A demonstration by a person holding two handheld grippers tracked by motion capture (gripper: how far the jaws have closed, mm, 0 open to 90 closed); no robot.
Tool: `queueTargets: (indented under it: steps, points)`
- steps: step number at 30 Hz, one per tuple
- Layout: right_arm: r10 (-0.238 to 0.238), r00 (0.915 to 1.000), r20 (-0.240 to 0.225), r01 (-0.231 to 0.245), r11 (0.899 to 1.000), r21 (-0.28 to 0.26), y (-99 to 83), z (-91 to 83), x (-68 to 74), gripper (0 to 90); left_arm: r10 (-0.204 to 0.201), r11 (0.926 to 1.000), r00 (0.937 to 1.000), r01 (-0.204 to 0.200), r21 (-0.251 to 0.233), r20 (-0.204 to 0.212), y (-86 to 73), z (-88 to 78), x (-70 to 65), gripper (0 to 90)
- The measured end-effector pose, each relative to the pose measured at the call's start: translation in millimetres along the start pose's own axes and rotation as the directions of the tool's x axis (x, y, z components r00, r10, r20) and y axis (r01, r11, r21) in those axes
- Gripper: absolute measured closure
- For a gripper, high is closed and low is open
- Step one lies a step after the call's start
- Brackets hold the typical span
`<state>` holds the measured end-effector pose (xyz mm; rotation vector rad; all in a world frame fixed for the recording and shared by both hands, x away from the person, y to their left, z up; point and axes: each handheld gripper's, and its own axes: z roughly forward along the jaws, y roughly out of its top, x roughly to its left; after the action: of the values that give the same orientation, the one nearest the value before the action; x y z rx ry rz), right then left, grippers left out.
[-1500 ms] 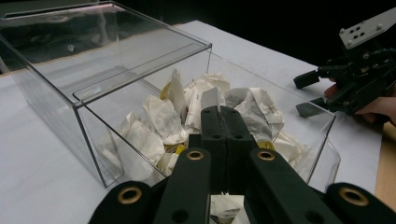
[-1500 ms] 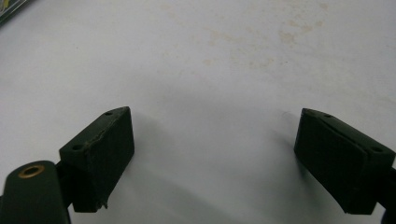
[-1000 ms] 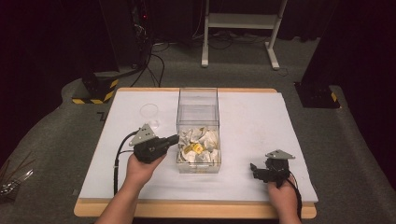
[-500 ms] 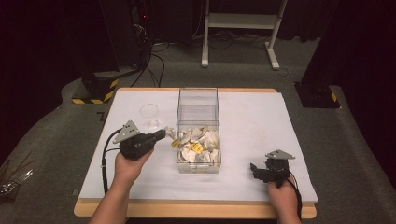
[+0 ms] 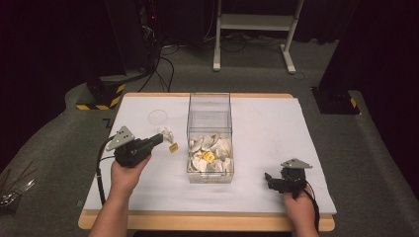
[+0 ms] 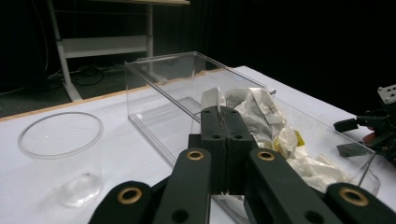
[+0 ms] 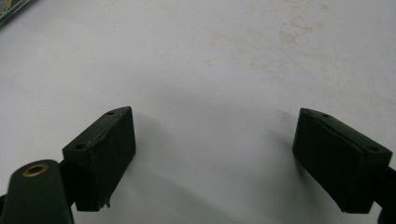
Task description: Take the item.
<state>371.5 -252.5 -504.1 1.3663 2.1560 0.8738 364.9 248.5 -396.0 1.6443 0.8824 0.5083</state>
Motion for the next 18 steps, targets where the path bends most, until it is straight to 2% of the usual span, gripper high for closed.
queueTargets:
  steps: [18]
  points:
    - [0.0, 1.0, -0.001, 0.0, 1.0, 0.0, 0.0, -0.1, 0.1, 13.4, -0.051, 0.9984, 0.9967, 0.049, -0.029, -0.064, -3.7, -17.2, 23.2, 89.4]
